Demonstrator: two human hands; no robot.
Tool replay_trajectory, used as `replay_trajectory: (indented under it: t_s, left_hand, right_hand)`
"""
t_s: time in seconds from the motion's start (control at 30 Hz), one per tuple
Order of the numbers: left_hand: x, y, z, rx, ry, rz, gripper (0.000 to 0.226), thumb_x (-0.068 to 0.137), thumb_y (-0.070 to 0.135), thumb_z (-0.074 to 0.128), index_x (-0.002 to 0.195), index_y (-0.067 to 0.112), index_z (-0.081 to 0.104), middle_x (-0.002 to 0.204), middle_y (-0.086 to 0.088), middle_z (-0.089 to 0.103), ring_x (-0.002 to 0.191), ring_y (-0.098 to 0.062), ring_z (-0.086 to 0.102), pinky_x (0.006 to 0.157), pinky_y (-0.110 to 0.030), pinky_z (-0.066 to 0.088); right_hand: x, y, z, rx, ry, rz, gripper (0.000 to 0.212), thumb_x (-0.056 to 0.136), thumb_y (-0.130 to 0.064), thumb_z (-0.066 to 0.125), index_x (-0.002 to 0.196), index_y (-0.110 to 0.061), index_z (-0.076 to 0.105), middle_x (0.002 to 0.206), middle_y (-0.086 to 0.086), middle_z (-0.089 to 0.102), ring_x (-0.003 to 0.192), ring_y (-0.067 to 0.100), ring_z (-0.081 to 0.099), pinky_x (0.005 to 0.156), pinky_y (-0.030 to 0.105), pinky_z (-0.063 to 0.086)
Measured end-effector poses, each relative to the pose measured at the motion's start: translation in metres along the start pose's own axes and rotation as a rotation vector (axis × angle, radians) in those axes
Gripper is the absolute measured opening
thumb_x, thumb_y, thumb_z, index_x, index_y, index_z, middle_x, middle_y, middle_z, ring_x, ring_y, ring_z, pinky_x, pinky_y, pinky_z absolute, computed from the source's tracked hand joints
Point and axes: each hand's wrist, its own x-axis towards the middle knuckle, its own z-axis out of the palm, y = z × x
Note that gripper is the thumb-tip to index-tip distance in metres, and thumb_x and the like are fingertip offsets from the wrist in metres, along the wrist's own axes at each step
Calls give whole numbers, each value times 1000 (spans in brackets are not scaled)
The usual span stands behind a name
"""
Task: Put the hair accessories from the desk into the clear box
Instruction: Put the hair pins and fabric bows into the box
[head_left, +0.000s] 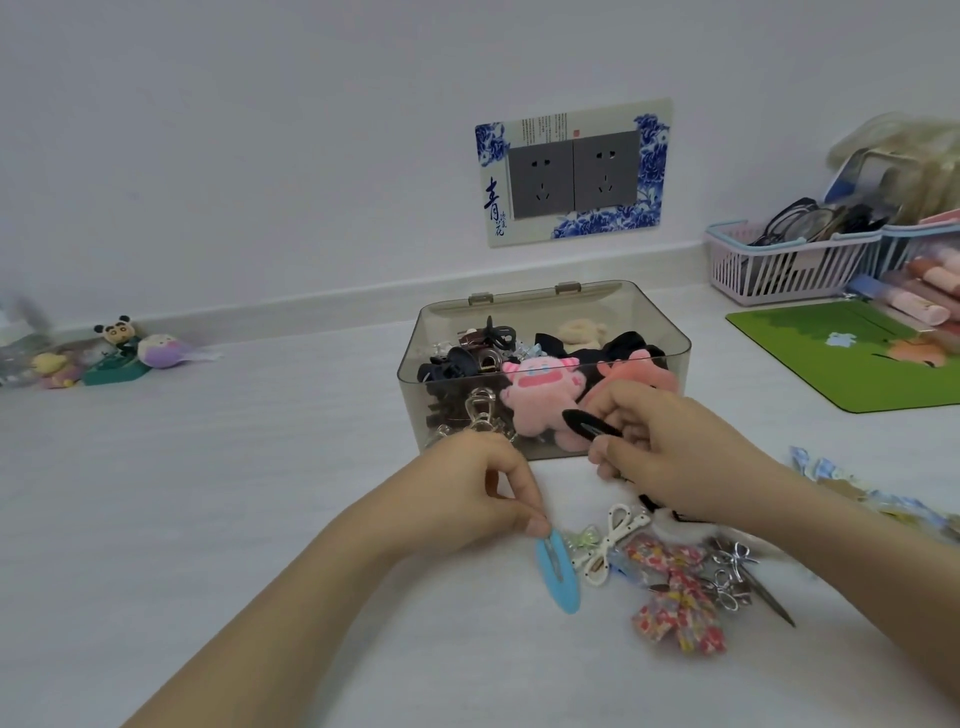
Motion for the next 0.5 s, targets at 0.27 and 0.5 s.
replay_trajectory:
  t_s: [0.27,0.5]
  left_hand:
    - [-1,12,-1,-316,264,58,15,72,20,79,62,25,69,60,-7,63,59,-17,47,60,-33,39]
    - [1,14,14,-417,330,30,16,73,13,78,77,22,65,66,5,67,59,-9,56,57,-22,49]
  right_hand:
    - [-11,-17,-7,73,-293,0,19,90,-35,50,87,-22,63,57,-11,52,52,1,43,51,17,36]
    - [-9,-13,-25,-256,-263,-24,21,86,-32,59,84,-11,62,62,-6,57,51,4,47,53,20,39]
